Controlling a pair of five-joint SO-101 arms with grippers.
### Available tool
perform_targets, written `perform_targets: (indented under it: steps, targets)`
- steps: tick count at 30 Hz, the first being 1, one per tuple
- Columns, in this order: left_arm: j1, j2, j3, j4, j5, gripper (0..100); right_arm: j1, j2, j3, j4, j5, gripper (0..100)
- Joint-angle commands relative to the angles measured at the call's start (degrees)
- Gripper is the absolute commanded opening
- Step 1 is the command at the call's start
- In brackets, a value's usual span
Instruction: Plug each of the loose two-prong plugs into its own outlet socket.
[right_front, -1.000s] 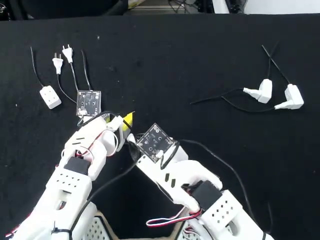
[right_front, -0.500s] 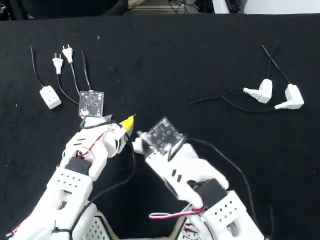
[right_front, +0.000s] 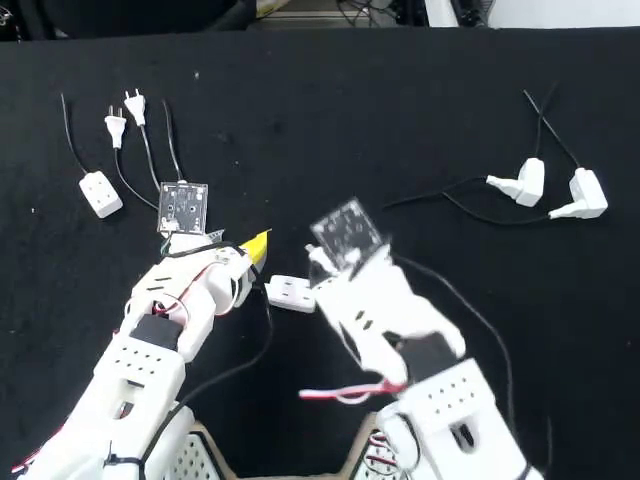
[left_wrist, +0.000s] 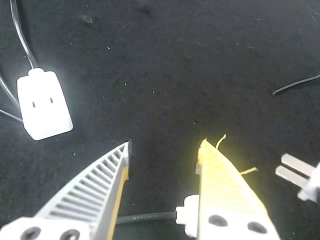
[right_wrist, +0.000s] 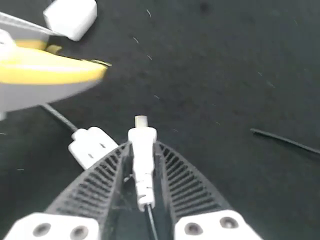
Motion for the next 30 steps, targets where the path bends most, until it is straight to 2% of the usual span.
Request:
perform_targets:
  steps: [1,5,11,16,18,21,24,30]
  targets:
    - [0.66,-0.44,-0.31,-0.62,-0.26,22,1.67,12.09,-7.78,0.53,-0.53,1.0]
    - [0.66,-0.44,-0.31,-0.62,-0.26,22,1.67,19.91,-11.82,2.11,-0.53,1.0]
    - [0.66,-0.44,-0.31,-0.62,-0.26,22,0.0,20.53,-11.74,2.29,-0.53,1.0]
    - [0.66,-0.44,-0.31,-0.62,-0.26,22,-7.47,15.78,-8.92,2.2,-0.53,1.0]
    - [0.66,-0.44,-0.31,-0.62,-0.26,22,-8.35,11.21,-6.29,0.35,-0.35,1.0]
    - [0.66,-0.44,-0.31,-0.62,-0.26,22,-3.96,3.47,-3.12,-0.97,0.18,1.0]
    - [0.66,-0.44,-0.31,-0.62,-0.26,22,3.78,-2.42,-0.22,-1.05,4.66,1.0]
    - [0.92,-0.44,-0.31,-0.7,-0.26,22,14.07,-0.84,7.08,-1.58,13.8,1.0]
